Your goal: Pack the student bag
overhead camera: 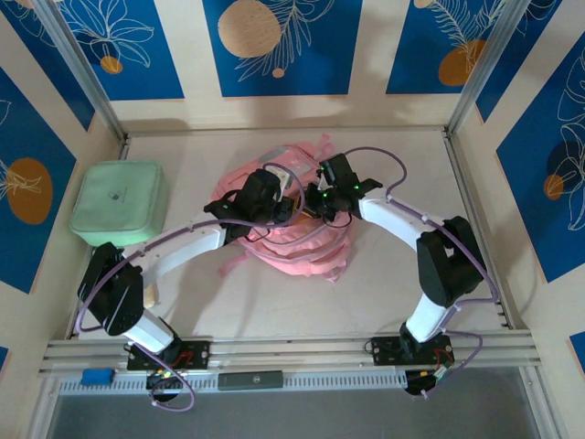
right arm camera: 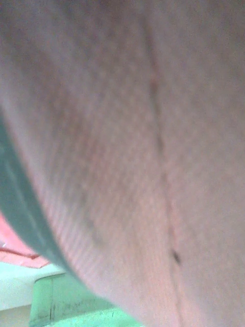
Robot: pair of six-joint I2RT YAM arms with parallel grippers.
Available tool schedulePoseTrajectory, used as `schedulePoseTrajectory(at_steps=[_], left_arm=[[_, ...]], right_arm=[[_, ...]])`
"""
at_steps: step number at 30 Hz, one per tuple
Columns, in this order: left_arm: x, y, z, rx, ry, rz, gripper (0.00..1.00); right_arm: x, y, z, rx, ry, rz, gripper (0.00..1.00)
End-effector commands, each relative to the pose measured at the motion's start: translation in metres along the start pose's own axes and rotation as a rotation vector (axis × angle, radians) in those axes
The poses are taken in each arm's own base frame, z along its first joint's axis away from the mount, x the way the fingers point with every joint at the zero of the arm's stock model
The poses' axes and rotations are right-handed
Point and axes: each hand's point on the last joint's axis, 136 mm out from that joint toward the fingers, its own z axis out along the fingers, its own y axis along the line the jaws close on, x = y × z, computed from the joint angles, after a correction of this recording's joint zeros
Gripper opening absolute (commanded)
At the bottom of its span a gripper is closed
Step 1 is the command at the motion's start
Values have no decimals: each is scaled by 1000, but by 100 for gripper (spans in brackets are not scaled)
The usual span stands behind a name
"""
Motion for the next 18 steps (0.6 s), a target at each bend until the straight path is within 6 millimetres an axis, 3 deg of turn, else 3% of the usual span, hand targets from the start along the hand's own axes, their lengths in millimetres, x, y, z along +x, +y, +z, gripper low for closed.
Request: schedulePoseTrajectory(at_steps=[1,2,5,7,9,12,14,18], left_arm=[[-27,-16,-7,61,-92,-35,3],[-26,-16,-7,61,-90,-38,9],[-22,-18,-4,76,-75,-48,13],[-21,-25,-7,117,-61,-63,24],[-23,-32,-19,168,-78,-87,38],[-26,-41,-46,268,-173,-129,47],[-20,-33,-61,270,-204,-162,52],[3,-4,-73,183,-179,-236,57]], right_arm=[[0,22,-15,-60,-36,-70,6],[2,20,-21,-53,-34,-78,6],[9,8,-38,3,-40,-95,7],[17,-1,-48,52,-36,-109,7],[26,-11,-55,117,-25,-131,9],[38,-23,-65,231,-14,-180,11],[46,-24,-71,276,-17,-222,13],[65,-24,-76,387,-20,-288,18]])
